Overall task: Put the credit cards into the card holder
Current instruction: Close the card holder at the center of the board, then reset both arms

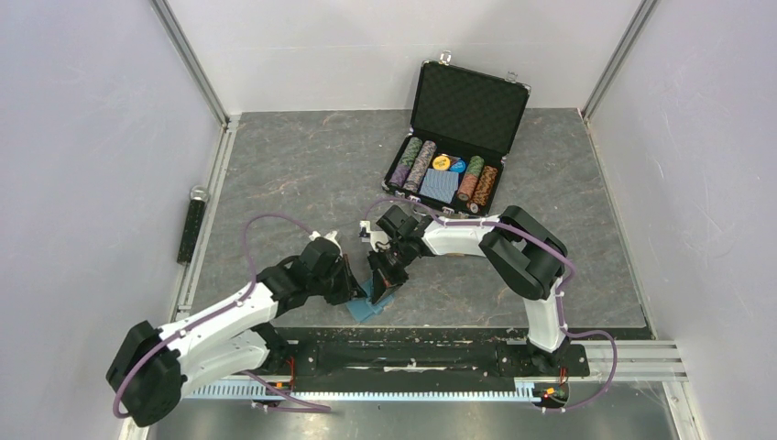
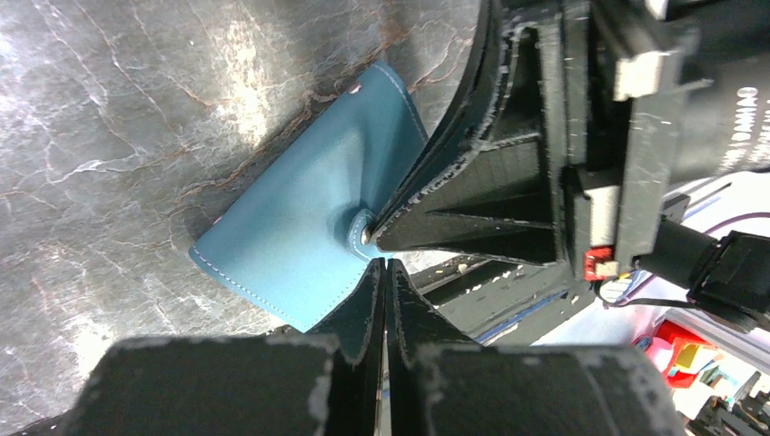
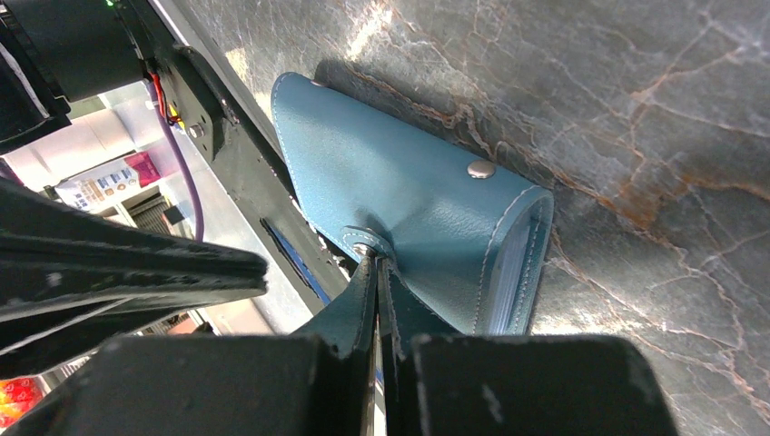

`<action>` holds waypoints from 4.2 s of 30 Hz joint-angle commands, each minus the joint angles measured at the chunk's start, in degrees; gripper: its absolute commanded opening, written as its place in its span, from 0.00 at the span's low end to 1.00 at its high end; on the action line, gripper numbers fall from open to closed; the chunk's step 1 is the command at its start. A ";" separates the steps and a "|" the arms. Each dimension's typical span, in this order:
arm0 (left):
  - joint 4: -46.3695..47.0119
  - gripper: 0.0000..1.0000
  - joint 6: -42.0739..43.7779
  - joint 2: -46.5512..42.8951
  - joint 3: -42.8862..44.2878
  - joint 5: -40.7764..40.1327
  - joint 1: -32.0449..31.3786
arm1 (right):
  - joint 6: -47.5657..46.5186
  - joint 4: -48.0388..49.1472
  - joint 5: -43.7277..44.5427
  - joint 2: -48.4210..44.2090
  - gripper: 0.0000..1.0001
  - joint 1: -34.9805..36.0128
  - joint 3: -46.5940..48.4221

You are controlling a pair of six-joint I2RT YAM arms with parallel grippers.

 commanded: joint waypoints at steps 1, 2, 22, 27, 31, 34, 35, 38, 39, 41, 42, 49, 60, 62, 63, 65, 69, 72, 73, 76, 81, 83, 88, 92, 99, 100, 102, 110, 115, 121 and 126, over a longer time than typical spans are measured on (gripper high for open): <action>5.67 0.02 -1.35 4.12 0.20 3.07 -0.57 | -3.02 -0.96 13.17 3.57 0.00 -0.03 -3.21; 5.78 0.02 -1.15 4.85 0.45 3.05 -0.59 | -2.98 -0.97 13.11 3.58 0.00 -0.10 -3.21; 6.44 0.02 -0.53 10.66 -2.10 1.15 -0.94 | -3.16 -1.08 12.61 4.34 0.00 -0.14 -3.30; 3.96 0.02 -0.74 13.12 -1.13 -1.36 -0.95 | -3.36 -2.00 13.92 4.52 0.00 -0.14 -3.29; 2.37 0.02 -1.17 15.43 -0.43 -2.97 -1.03 | -3.81 -2.37 15.01 4.91 0.00 -0.14 -3.39; 1.16 0.02 -1.48 16.73 -0.12 -4.02 -1.03 | -4.12 -3.00 15.69 5.47 0.00 -0.04 -3.15; 1.08 0.02 -1.65 17.06 -0.12 -4.12 -1.11 | -4.37 -3.58 16.17 5.63 0.00 0.04 -2.98; 1.01 0.02 -1.91 18.57 -0.21 -4.34 -1.20 | -4.90 -4.65 17.53 5.94 0.00 0.22 -2.86; 0.85 0.02 -2.01 19.05 -0.17 -4.51 -1.20 | -5.13 -5.04 18.20 6.01 0.00 0.29 -2.78; 0.40 0.02 -2.27 19.79 0.05 -4.74 -1.20 | -5.50 -6.14 18.99 6.32 0.00 0.46 -2.69; 0.15 0.02 -2.28 20.05 0.20 -4.97 -1.20 | -5.70 -6.37 19.39 6.27 0.00 0.40 -2.69; -1.00 0.02 -2.73 23.41 1.07 -6.71 -1.20 | -7.15 -8.38 21.96 6.60 0.00 0.41 -3.51; -0.87 0.02 -2.01 28.12 2.42 -6.84 -0.87 | -8.03 -8.64 21.97 7.67 0.00 0.14 -2.60; -0.35 0.02 -1.78 27.74 2.41 -6.43 -0.63 | -8.49 -7.98 21.23 6.66 0.00 -0.09 -2.60; 0.68 0.02 -0.88 26.81 2.48 -5.58 -0.59 | -8.61 -7.02 20.32 5.74 0.00 -0.25 -2.68; 1.49 0.03 -0.14 23.54 2.98 -5.29 -0.54 | -8.37 -5.41 19.38 3.09 0.00 -0.54 -2.88; 4.01 0.21 -0.42 13.17 4.58 -4.86 -0.12 | -8.08 -1.70 18.15 -3.25 0.02 -1.60 -2.23; 4.07 0.30 -1.12 7.44 5.80 -4.17 1.51 | -7.19 0.78 17.21 -7.48 0.08 -2.48 -1.64; 4.38 0.32 -1.26 6.23 5.89 -3.46 2.55 | -6.73 1.55 16.53 -8.32 0.09 -2.88 -1.44; 6.25 0.35 -1.39 4.16 5.82 1.13 6.01 | -5.95 2.51 15.03 -10.18 0.13 -4.16 -0.75; 13.46 0.42 -3.42 3.19 4.10 7.71 10.78 | -4.33 4.76 13.30 -13.35 0.22 -6.56 -0.86; 17.35 0.47 -4.14 4.08 3.26 9.86 11.85 | -3.67 5.18 12.77 -14.13 0.26 -7.29 -0.82; 22.15 0.69 -3.60 9.26 3.48 15.73 13.78 | -1.79 7.96 10.49 -15.87 0.47 -9.54 -2.72; 27.92 1.00 -4.06 11.83 3.75 19.54 14.90 | -1.41 8.73 10.27 -17.92 0.60 -11.69 -3.87; 31.52 1.00 -3.51 14.66 6.48 23.66 17.61 | -0.74 11.03 10.87 -23.49 0.75 -16.50 -7.10; 32.01 1.00 -3.63 14.85 6.77 24.24 18.27 | -0.90 10.96 11.09 -24.43 0.77 -17.04 -7.25; 34.02 1.00 -4.46 15.18 6.82 25.36 19.60 | -1.12 10.99 12.07 -26.23 0.82 -18.03 -7.71; 48.64 1.00 -15.11 14.30 1.54 29.38 31.07 | -1.74 10.83 13.85 -33.08 0.98 -24.79 -11.89; 52.11 1.00 -18.61 12.20 -0.86 30.65 40.78 | -2.26 10.66 13.66 -37.99 0.98 -33.96 -16.33; 29.90 1.00 -3.46 9.22 8.97 25.91 48.27 | -5.77 7.13 14.61 -43.72 0.98 -48.25 -19.37; 9.18 1.00 16.26 9.85 20.88 15.03 48.28 | -12.28 1.63 19.75 -44.93 0.98 -56.73 -19.74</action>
